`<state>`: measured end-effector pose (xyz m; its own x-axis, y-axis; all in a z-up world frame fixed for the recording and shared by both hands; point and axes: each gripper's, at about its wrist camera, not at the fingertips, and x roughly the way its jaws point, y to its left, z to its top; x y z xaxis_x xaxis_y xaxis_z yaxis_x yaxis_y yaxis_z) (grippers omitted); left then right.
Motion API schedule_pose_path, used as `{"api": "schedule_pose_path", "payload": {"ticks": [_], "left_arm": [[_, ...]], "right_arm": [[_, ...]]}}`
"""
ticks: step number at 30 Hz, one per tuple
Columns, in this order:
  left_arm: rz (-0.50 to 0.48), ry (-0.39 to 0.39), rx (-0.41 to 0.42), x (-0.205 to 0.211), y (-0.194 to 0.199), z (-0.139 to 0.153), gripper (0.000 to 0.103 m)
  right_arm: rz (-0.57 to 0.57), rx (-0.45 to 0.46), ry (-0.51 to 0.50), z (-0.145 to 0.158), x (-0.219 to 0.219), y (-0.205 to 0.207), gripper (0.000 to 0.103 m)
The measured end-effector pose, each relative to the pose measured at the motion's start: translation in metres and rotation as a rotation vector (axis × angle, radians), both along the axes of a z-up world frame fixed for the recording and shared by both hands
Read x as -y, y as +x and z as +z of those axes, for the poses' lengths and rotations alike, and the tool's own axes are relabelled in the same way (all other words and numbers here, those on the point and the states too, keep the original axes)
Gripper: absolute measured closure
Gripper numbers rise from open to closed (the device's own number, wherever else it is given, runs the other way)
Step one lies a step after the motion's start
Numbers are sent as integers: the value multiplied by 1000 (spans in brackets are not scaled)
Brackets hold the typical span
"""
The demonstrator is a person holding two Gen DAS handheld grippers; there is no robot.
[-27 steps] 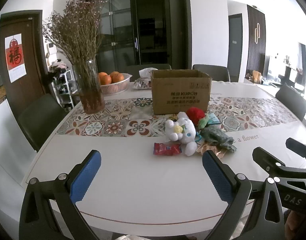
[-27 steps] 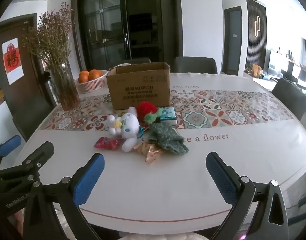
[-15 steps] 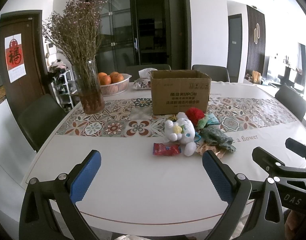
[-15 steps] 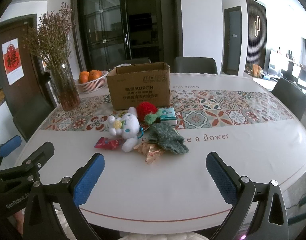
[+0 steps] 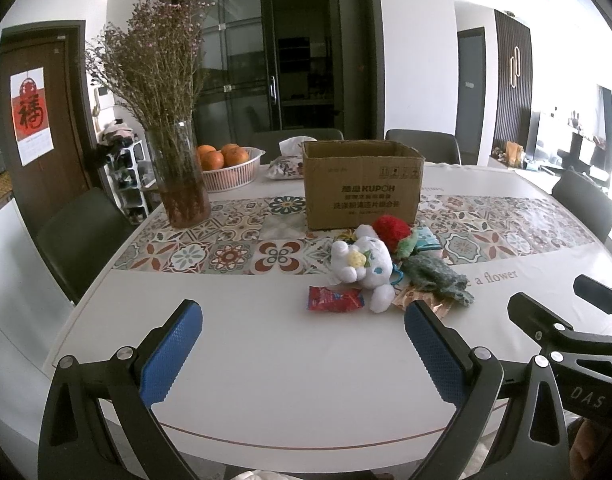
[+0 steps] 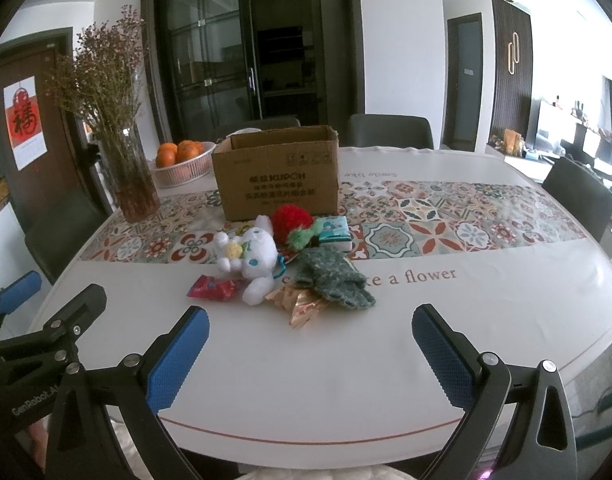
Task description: Organize soft objects
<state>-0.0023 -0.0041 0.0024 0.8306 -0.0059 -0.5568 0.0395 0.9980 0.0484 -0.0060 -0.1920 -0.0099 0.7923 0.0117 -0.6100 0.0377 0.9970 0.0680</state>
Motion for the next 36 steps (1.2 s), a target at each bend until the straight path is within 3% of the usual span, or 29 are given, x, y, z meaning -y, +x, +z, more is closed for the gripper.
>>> {"api": "schedule_pose_path", "payload": {"ticks": [36], "left_arm": [[12,17,11,-3,-2,2,0]], "right_arm": [[-35,12,-17,3,7,-1,0]]}}
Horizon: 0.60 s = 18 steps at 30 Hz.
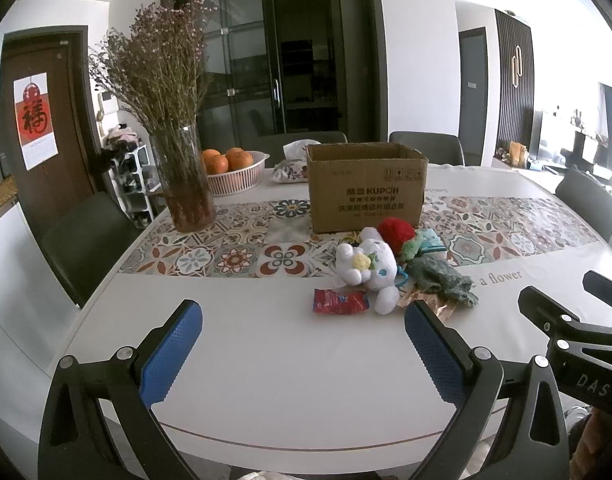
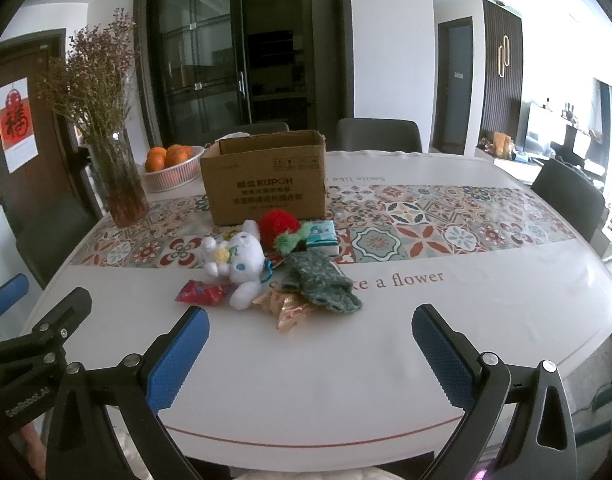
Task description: Organize soft objects
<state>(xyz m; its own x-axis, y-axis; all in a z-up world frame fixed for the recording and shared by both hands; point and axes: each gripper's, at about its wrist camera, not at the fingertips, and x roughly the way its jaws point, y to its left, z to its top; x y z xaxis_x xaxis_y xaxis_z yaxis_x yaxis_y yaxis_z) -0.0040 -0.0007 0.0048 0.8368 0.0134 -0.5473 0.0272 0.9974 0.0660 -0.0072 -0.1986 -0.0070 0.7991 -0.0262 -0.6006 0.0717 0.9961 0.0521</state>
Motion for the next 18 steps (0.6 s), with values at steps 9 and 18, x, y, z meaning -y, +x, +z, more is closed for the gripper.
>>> {"api": "schedule_pose_path", "payload": {"ticks": [9,18], "left_arm": [[1,0,0,0,0,0,0],[7,0,-7,-2,3,-2,0]], "right_arm": [[0,-1,0,0,1,0,0],[-11,-21,-10,-5,1,8,0]]}}
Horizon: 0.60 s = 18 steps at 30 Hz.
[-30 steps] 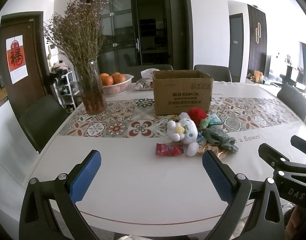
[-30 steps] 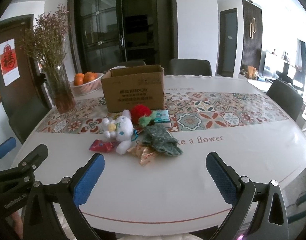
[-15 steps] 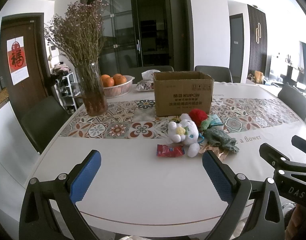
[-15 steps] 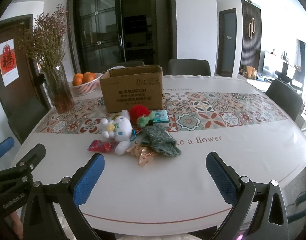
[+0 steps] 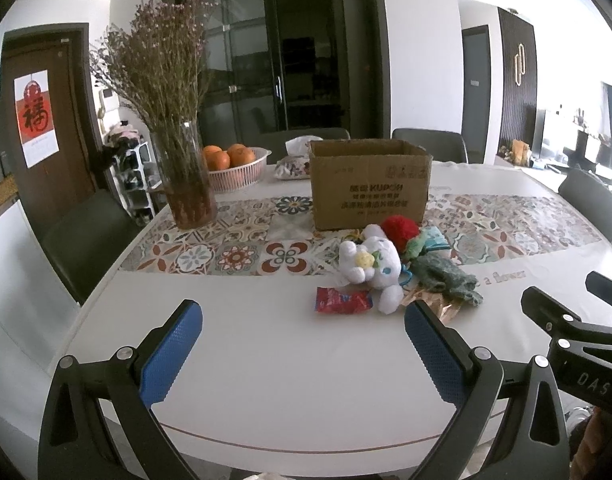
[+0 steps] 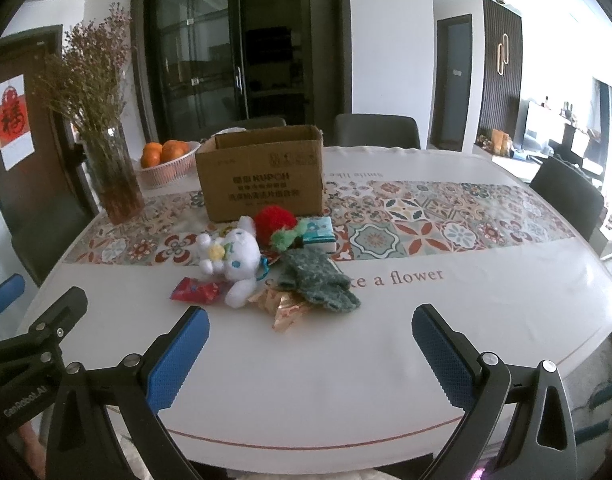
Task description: Organize soft objects
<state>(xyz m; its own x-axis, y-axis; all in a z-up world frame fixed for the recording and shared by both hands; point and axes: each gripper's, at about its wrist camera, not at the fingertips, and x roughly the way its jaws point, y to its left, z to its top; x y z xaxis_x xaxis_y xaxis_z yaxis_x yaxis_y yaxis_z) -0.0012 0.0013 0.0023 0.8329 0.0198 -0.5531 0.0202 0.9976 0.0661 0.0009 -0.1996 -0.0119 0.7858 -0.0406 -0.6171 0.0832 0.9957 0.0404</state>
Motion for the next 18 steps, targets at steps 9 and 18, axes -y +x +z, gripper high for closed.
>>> {"api": "schedule_pose_path", "payload": {"ticks": [9,18], "left_arm": [[-9,-9,-77,0,25,-14,0],[-29,-23,-147,4,56,-28,1]], "right_arm": [[2,-68,27,-13,1,27,0],[-2,-123,52,-26,7,62,0]]}}
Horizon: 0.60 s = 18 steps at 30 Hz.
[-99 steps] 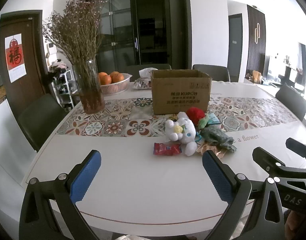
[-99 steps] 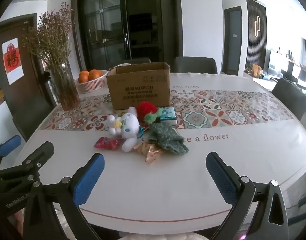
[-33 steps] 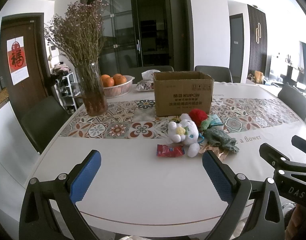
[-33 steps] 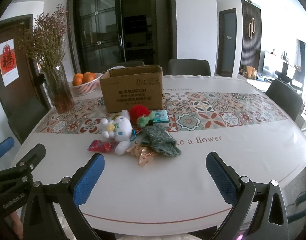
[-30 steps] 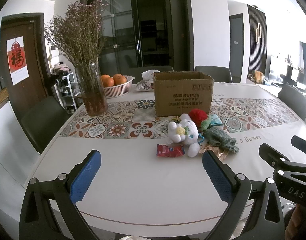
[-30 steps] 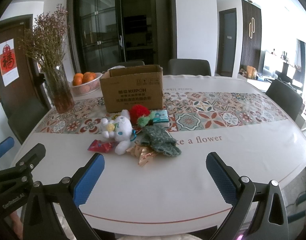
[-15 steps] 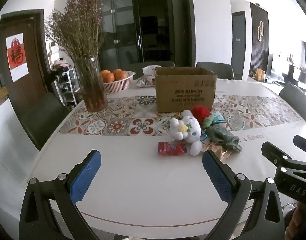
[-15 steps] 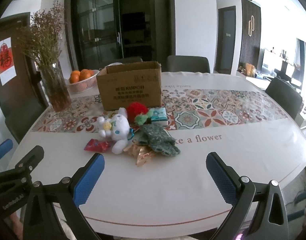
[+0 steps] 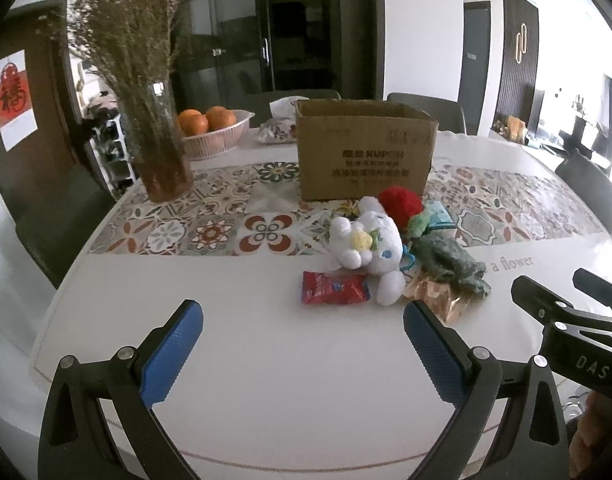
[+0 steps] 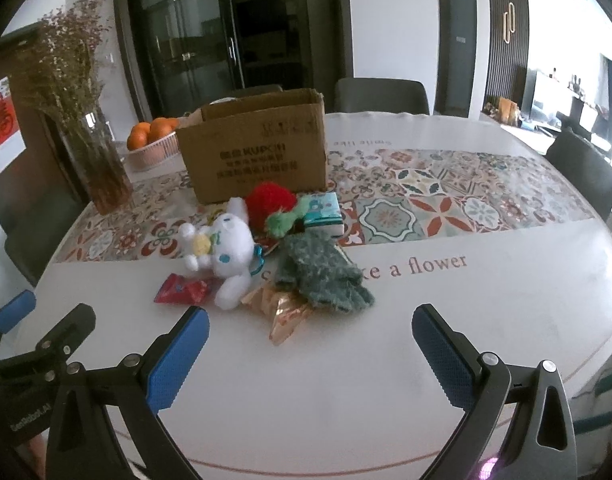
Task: Organize soft objects
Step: 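Grasp the white plush toy with the left tool while the right tool grasps the green glove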
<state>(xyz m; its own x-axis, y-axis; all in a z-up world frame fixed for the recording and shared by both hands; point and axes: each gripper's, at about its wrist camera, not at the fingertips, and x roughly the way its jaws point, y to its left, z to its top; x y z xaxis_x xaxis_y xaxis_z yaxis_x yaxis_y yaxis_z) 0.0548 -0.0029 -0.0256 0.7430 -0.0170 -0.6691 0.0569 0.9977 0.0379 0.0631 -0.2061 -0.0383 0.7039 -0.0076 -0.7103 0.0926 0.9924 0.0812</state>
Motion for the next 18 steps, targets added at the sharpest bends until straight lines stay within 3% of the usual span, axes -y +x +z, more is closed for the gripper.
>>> {"api": "schedule_pose_path", "payload": {"ticks": [18], "left_arm": [[-100,-88,-153,24,92,-33,5]], "right_arm": [[29,-119,44,-37,16,85,1]]}}
